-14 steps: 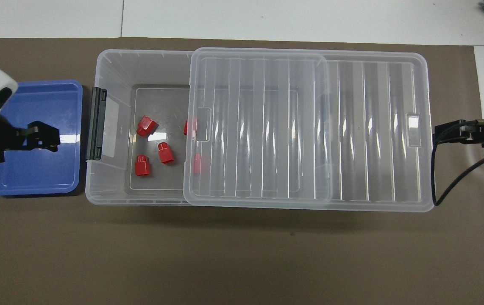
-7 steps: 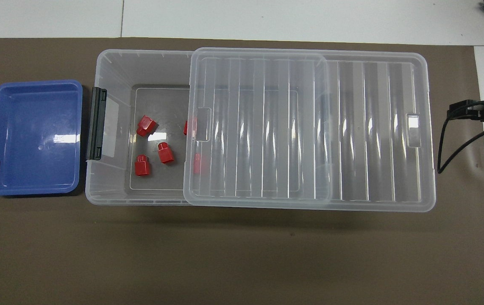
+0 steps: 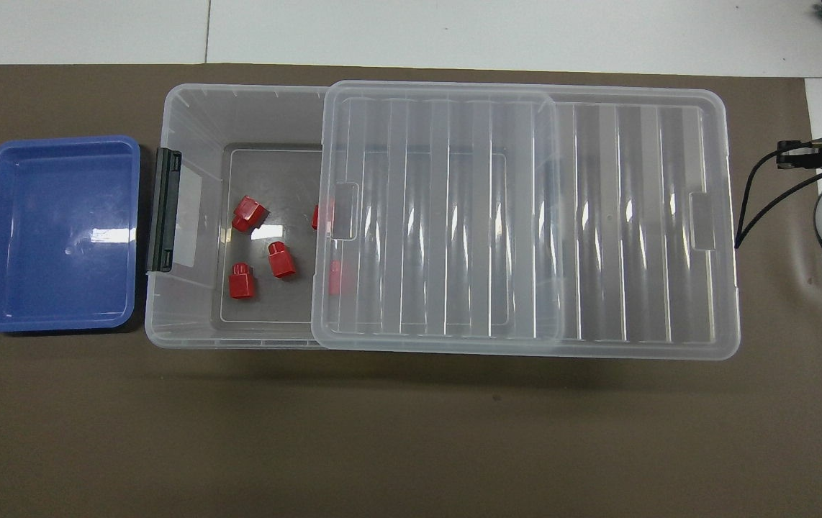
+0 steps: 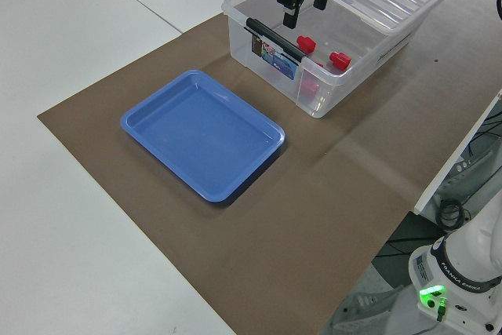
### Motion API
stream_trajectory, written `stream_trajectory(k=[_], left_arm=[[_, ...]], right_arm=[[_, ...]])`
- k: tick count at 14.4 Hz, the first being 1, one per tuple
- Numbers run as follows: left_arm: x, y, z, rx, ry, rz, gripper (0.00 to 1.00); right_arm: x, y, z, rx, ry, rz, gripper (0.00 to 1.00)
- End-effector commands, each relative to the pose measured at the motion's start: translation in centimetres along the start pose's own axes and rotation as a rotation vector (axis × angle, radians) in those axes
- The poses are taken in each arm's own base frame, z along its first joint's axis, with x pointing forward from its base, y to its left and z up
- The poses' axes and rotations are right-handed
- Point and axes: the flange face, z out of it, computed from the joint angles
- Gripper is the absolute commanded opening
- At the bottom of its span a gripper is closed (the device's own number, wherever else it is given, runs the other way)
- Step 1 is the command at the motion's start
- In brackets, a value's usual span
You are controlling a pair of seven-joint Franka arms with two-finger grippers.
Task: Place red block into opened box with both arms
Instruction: 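Reach the right gripper back to the edge of the clear lid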
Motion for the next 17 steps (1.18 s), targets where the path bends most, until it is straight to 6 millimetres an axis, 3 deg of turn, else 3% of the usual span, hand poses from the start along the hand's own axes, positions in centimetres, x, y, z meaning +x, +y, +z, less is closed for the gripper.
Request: stream_trajectory(k=[1,6,9,17], left_arm=[[-0.7,-0.3,-0.1,-0.011,0.019,0.013,1.0],[0.3,-0.1,0.9,-0.011,0.013,0.021,1.0],[0.7,-0.1,1.5,-0.014,0.0,0.022,1.0],[0.9,1.2,0.9,0.0,0.025,0.037,1.0]], right_arm=[[2.4,0.5,1.7,-0.011,0.041,-0.048,0.0],[3.9,-0.4,3.9,-0.005,0.083,-0.086,0.0],[4.4,-1.1,4.1,0.0,0.106,-0.092,0.0],[4.6,-5.9,4.4,0.061,0.122,-0.138,0.0]])
